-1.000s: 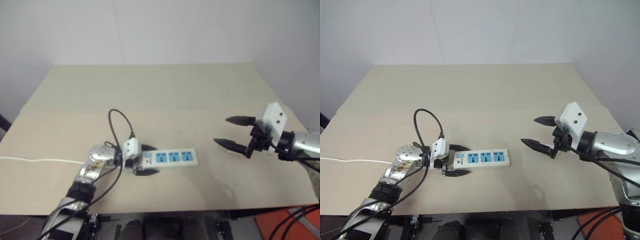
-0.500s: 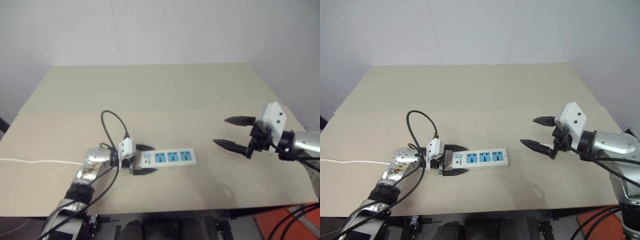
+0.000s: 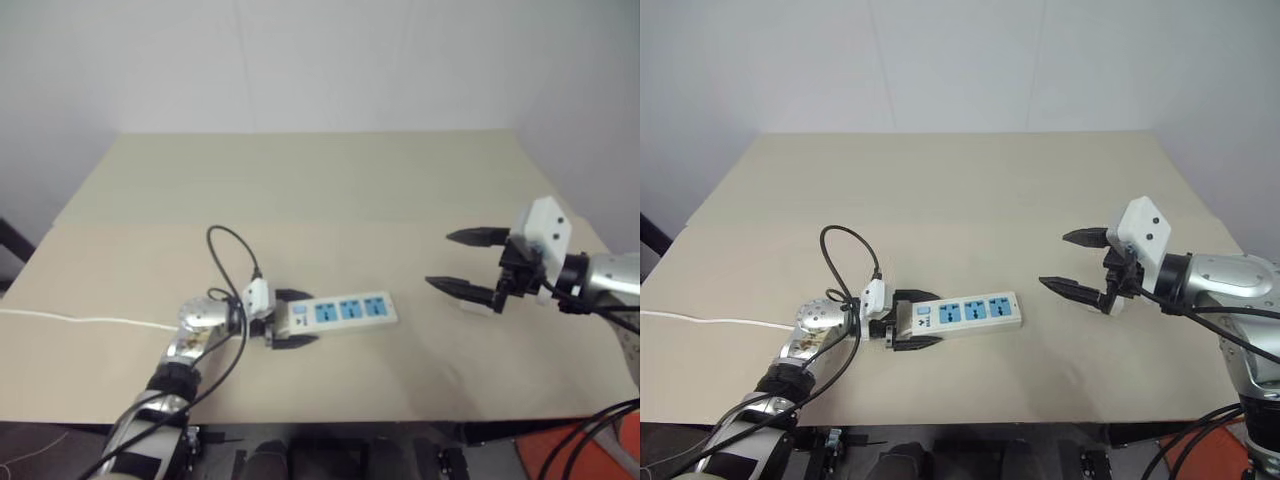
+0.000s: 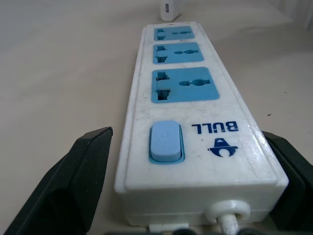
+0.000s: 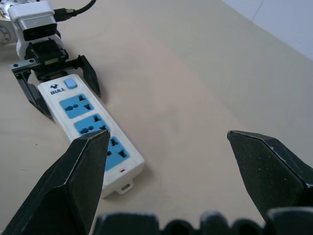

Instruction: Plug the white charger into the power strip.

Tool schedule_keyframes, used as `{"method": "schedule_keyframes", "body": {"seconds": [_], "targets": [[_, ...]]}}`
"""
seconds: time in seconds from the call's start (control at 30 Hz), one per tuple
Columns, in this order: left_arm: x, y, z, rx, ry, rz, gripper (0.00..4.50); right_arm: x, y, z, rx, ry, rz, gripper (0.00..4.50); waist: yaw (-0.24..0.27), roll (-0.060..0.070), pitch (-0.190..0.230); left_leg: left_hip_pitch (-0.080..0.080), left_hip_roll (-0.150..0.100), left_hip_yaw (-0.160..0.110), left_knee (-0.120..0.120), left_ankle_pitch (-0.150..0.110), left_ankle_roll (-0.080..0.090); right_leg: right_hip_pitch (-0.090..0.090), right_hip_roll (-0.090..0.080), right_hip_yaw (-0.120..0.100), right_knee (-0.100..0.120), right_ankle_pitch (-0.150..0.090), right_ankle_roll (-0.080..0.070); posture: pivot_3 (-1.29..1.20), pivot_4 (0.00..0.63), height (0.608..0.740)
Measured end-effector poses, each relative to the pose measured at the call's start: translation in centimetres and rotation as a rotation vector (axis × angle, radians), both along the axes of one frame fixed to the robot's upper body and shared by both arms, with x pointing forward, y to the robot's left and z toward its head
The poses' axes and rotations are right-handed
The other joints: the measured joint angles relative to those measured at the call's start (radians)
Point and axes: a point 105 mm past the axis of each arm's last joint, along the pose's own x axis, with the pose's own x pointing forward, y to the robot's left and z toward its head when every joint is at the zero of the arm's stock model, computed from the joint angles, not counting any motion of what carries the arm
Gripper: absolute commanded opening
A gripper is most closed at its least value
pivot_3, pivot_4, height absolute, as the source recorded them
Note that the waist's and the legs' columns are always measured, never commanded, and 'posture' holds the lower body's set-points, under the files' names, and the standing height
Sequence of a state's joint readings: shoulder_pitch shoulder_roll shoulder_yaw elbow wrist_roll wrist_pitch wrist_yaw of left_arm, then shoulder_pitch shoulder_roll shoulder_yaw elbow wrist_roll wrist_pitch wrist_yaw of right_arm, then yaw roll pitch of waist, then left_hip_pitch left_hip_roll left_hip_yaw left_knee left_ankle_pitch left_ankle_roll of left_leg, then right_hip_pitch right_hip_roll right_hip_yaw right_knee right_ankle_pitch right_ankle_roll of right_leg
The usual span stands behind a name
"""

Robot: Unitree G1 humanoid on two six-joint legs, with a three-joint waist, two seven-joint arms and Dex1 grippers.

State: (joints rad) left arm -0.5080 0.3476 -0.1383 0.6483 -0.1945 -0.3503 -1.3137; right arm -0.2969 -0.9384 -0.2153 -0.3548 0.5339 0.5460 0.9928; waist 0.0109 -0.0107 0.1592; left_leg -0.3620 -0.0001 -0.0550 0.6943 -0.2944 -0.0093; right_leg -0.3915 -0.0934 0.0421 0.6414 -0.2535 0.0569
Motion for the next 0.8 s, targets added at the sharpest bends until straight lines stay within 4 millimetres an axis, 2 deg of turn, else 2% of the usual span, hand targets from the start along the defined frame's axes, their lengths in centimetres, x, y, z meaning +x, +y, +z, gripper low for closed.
{"method": "schedule_keyframes", "body": {"seconds": [0.23,0.33,0.4,0.8], "targets": [[-0.09,-0.18,-0.1,-0.012,0.002,0.003,4.49,0.11,0.1,0.14,0.0,0.003,0.008,4.5,0.001,0.0,0.0,0.002,0.0,0.0,0.0,0.0,0.0,0.003,0.0,0.0,-0.001,0.0,0.0,0.0,0.15,0.74],[-0.1,-0.18,-0.13,-0.015,0.003,0.001,3.9,0.15,0.1,0.13,0.001,0.005,0.008,4.5,0.001,0.001,0.0,0.002,0.0,0.0,0.0,0.0,0.0,0.003,-0.001,0.0,-0.001,0.0,0.0,0.0,0.15,0.74],[-0.07,-0.18,-0.17,-0.025,0.006,0.004,3.35,0.15,0.11,0.11,0.001,0.006,0.009,4.5,0.001,0.002,-0.001,0.003,0.0,0.0,0.0,0.0,0.0,0.003,-0.001,0.0,-0.001,0.0,0.0,0.0,0.15,0.74],[-0.03,0.13,-0.24,-0.025,0.029,0.0,3.34,0.36,-0.45,0.1,-0.007,0.027,0.008,4.5,-0.001,0.005,-0.003,0.003,0.0,0.0,-0.001,0.0,0.0,0.003,0.0,0.0,-0.002,0.0,0.001,0.0,0.15,0.74]]}}
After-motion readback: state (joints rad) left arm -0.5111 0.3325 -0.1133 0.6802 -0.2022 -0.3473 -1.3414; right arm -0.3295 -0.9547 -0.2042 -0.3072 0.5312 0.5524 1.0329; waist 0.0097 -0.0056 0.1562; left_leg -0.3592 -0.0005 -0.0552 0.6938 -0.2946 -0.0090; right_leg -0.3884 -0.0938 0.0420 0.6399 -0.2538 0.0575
